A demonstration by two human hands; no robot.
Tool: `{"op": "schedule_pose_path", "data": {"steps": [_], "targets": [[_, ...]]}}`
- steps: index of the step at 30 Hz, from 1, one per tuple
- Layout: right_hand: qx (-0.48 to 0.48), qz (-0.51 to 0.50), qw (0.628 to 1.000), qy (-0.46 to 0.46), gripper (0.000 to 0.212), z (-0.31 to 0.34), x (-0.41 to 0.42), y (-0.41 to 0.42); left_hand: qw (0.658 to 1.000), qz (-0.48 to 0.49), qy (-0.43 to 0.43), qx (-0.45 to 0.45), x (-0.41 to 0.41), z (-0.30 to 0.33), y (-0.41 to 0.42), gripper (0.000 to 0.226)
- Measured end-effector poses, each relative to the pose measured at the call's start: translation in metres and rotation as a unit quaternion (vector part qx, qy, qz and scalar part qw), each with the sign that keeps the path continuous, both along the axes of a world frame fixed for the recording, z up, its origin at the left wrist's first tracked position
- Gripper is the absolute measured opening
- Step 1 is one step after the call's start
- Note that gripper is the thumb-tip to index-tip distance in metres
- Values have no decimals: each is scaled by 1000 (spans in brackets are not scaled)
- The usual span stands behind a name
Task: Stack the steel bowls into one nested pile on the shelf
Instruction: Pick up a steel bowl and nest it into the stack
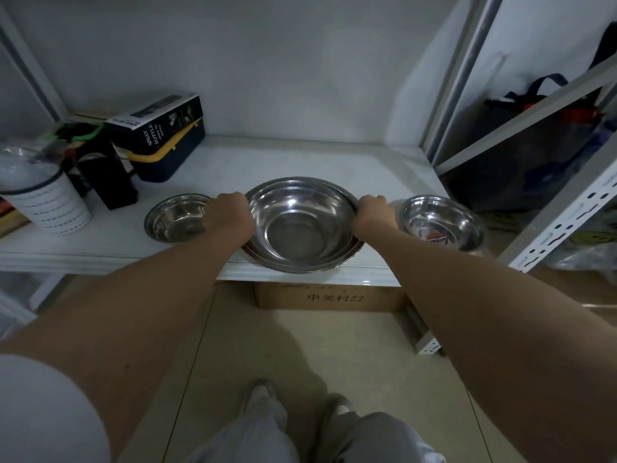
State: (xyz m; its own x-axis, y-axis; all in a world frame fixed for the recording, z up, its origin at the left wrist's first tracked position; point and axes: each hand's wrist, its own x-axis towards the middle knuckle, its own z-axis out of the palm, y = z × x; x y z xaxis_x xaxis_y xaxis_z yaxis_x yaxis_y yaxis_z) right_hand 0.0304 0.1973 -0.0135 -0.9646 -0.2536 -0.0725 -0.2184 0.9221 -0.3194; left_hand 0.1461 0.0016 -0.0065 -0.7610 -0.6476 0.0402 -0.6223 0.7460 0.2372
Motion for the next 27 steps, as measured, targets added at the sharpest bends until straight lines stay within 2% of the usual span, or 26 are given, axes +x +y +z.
{"op": "schedule_pose_path", "data": {"steps": [4, 9, 13, 18, 25, 27], "targets": [[-27, -4, 1000, -5, 35, -1, -2, 5, 999, -11, -30, 5, -3, 3, 4, 15], [-124, -83, 989, -7, 35, 19, -21, 28, 996, -73, 18, 47, -30, 18, 25, 30], [-162, -160, 973, -23, 31, 29, -40, 68, 980, -152, 59, 118, -70, 23, 74, 32], [-180, -212, 958, -70, 44, 30, -57, 123, 957, -223, 70, 170, -122, 19, 150, 34], [-199, -268, 932, -141, 64, 16, -80, 163, 952, -232, -5, 198, -163, 5, 207, 34], [-203, -271, 929, -153, 61, 11, -85, 164, 952, -228, -24, 203, -168, 0, 212, 24]]}}
